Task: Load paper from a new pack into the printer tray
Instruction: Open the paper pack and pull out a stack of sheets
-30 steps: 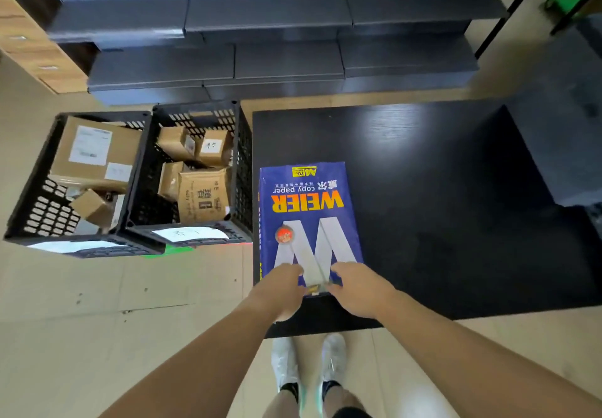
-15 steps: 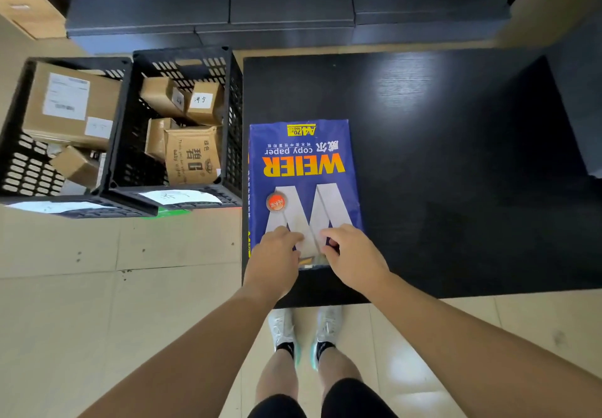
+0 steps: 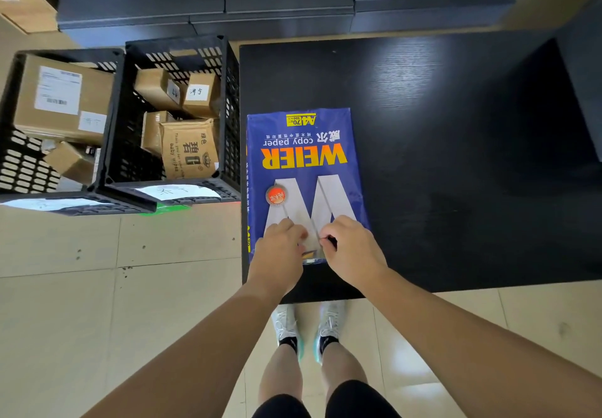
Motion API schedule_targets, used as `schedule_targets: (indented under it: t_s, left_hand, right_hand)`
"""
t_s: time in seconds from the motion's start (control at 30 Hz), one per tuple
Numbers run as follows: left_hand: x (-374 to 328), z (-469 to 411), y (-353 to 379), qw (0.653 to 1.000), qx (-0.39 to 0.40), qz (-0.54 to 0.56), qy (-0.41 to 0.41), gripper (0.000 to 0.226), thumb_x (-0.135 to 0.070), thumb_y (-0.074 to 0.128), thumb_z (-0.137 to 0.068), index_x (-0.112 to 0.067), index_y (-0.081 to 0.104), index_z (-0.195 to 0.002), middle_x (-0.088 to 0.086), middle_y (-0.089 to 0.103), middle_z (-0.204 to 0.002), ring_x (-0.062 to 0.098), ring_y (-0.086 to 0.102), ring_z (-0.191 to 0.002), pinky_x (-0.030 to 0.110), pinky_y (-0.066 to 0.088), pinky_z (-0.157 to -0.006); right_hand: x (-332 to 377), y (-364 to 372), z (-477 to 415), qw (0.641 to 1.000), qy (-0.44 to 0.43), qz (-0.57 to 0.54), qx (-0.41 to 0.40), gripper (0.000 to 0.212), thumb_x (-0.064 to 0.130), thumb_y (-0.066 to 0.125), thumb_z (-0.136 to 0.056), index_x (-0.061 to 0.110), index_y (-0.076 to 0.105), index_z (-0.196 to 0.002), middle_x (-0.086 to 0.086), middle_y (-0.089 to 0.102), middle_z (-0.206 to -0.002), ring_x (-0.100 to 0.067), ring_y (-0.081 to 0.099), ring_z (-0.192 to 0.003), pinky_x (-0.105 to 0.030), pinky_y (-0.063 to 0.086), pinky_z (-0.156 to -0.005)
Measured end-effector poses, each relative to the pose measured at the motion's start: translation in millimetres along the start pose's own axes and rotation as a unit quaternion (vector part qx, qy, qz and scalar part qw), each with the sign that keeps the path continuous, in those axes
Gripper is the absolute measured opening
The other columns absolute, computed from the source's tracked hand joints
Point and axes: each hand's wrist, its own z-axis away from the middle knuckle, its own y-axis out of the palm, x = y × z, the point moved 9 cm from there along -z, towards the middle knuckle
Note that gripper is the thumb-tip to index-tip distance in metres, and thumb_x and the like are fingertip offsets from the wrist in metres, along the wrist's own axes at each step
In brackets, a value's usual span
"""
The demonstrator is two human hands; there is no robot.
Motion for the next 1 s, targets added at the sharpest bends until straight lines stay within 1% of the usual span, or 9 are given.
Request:
schedule_targets:
  t_s: [0.3,0.43,0.5,0.6,0.7,0.77,0.83,0.93,1.0]
  left_hand:
    - [-3,-2,0,1.0,0.018,-0.005,0.003,0.026,-0.005,0.063,-0.084,-0.021,0.062,-0.104,-0.004,0.054,-0.107,0.022,0.05,-0.098,0.044,0.051,-0.075]
    - [-5,-4,0,1.0,0.029,-0.006,0.002,0.029,-0.003,0.063,-0.08,-0.021,0.06,-0.103,-0.004,0.052,-0.107,0.022,0.049,-0.098,0.042,0.048,-0.073]
    - [-5,-4,0,1.0,0.028,-0.005,0.002,0.03,-0.003,0.063,-0.079,-0.021,0.06,-0.103,-0.004,0.053,-0.108,0.022,0.049,-0.098,0.043,0.05,-0.074]
    - [-3,-4,1,1.0,0.022,0.003,-0.003,0.029,-0.003,0.062,-0.081,-0.021,0.062,-0.104,-0.004,0.054,-0.108,0.022,0.05,-0.099,0.044,0.051,-0.077]
    - [-1,-3,1,1.0,0.011,0.025,-0.012,0.027,-0.002,0.06,-0.083,-0.02,0.063,-0.103,-0.004,0.056,-0.106,0.022,0.052,-0.098,0.043,0.049,-0.078]
    - [2,-2,-3,0.997,-0.02,0.062,-0.031,0.02,-0.007,0.057,-0.088,-0.02,0.065,-0.102,-0.003,0.06,-0.103,0.022,0.055,-0.096,0.044,0.05,-0.08]
    - [3,-2,-7,0.995,-0.047,0.079,-0.04,0.016,-0.014,0.054,-0.093,-0.019,0.068,-0.1,-0.002,0.063,-0.099,0.022,0.057,-0.094,0.045,0.051,-0.08]
    - [-1,-4,-5,0.998,-0.048,0.029,-0.005,0.017,-0.014,0.053,-0.094,-0.016,0.07,-0.095,0.0,0.063,-0.095,0.024,0.058,-0.092,0.044,0.052,-0.075]
    - [-3,-4,-2,0.999,-0.042,0.003,0.005,0.017,-0.017,0.051,-0.096,-0.016,0.067,-0.096,-0.001,0.062,-0.097,0.023,0.056,-0.091,0.041,0.05,-0.073]
  right_hand:
    - [1,3,-3,1.0,-0.019,0.006,0.016,0.007,0.022,0.056,-0.093,0.023,0.062,-0.09,0.004,0.056,-0.095,-0.018,0.055,-0.084,-0.039,0.052,-0.078]
    - [0,2,-4,1.0,-0.021,-0.003,0.016,0.002,0.024,0.057,-0.094,0.025,0.058,-0.093,0.005,0.057,-0.096,-0.015,0.055,-0.083,-0.034,0.052,-0.079]
    - [-2,-1,-2,1.0,-0.027,-0.015,-0.003,0.004,0.024,0.059,-0.094,0.024,0.062,-0.094,0.003,0.061,-0.094,-0.014,0.057,-0.081,-0.03,0.053,-0.076]
    - [0,-2,3,0.997,-0.055,0.0,-0.045,0.012,0.021,0.066,-0.09,0.017,0.076,-0.094,-0.002,0.068,-0.084,-0.017,0.061,-0.077,-0.03,0.055,-0.071]
    - [0,-1,2,0.997,-0.039,-0.022,-0.064,0.01,0.017,0.068,-0.087,0.012,0.077,-0.084,-0.003,0.069,-0.078,-0.019,0.061,-0.075,-0.032,0.058,-0.068]
    - [-2,2,0,0.998,-0.02,-0.039,-0.051,0.011,0.016,0.065,-0.087,0.012,0.072,-0.079,-0.001,0.065,-0.08,-0.016,0.057,-0.078,-0.032,0.057,-0.069]
    - [-3,5,-2,0.998,-0.019,-0.044,-0.038,0.009,0.015,0.063,-0.087,0.012,0.069,-0.081,-0.001,0.063,-0.083,-0.016,0.055,-0.081,-0.031,0.054,-0.072]
    - [-3,8,-3,0.999,-0.017,-0.04,-0.025,0.006,0.016,0.063,-0.089,0.012,0.067,-0.088,-0.002,0.061,-0.09,-0.016,0.054,-0.086,-0.027,0.049,-0.074]
    - [-2,11,-3,0.999,-0.018,-0.034,-0.008,0.008,0.019,0.061,-0.091,0.013,0.066,-0.092,-0.001,0.06,-0.093,-0.014,0.053,-0.088,-0.026,0.05,-0.076]
